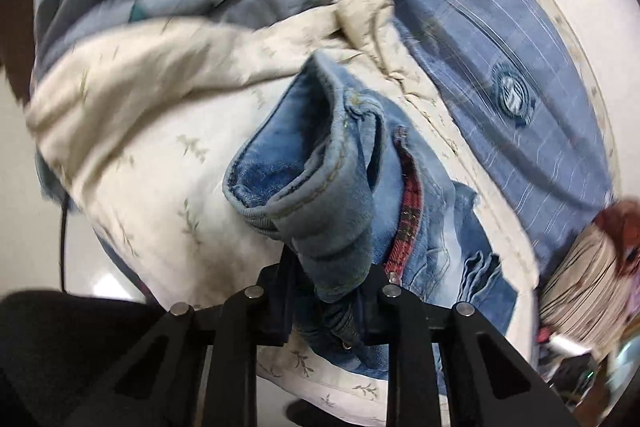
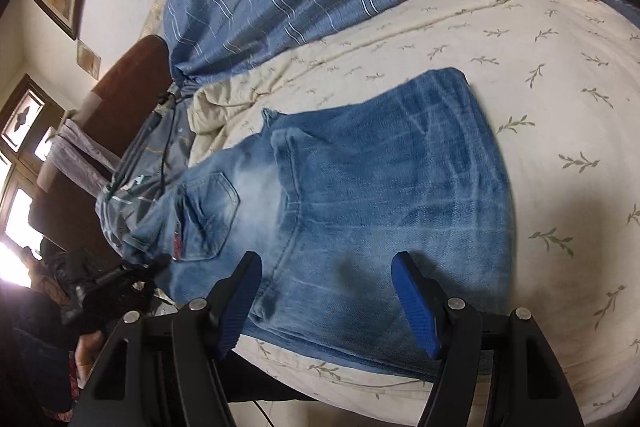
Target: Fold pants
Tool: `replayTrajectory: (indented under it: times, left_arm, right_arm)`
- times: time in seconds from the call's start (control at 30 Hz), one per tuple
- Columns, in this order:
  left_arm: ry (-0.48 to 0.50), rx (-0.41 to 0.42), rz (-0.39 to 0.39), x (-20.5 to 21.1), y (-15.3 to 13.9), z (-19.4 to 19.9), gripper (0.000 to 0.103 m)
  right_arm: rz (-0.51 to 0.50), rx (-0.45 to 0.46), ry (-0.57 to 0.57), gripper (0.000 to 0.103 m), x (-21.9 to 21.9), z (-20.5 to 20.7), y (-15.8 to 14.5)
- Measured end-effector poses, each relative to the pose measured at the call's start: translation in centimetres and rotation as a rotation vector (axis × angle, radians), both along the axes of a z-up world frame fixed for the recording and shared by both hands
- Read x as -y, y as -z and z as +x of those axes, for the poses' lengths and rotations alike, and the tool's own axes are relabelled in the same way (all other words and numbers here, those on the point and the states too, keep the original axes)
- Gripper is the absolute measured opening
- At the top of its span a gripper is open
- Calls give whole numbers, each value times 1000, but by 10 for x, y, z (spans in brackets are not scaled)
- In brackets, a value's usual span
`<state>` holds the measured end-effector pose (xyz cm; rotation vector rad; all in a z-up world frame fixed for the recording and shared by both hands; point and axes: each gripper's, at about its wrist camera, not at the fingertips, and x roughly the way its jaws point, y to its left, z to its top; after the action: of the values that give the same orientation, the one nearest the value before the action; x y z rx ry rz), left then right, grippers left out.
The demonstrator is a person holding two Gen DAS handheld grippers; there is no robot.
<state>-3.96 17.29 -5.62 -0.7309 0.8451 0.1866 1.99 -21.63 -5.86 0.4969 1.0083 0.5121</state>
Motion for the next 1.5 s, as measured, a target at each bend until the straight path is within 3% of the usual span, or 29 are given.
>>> replayTrajectory:
  times: [0.1,0.27,0.33,0.4,0.77,0.93,1.07,1.3,1.43,1.5]
  left_arm:
    - [23,10,47,4,-7,1,23]
    - [24,-12,43,-1,2,-2,23]
    - [30,-8,58,2,-4,-1,23]
    - [45,12,101,9,-16,-1,23]
    - [249,159,530,103,-83,7,22]
    - [435,225,733,167,-99,8,22]
    - [589,244,862,219,-93,9,21]
    - [843,216,1037,300,-57,8,21]
    - [979,130,1176,331,-20,10,22]
    - [1069,62,1264,345,3,10,30]
  right_arm:
    - [7,-2,-3,71,0,0,1]
    - [87,-6,-71,71,-11,1,-2]
    - [24,-95,-128,71,-27,9,17]
    - [-15,-65,-144,70,-33,7,12]
    - [154,-129,-58,70,6,8,21]
    - [293,-151,-6,70,28,8,21]
    - [403,-111,84,70,56,3,14]
    - [494,-63,285,70,118,-12,13]
    - [546,-90,371,70,145,-19,23]
    - [558,-105,398,70,157,-21,25]
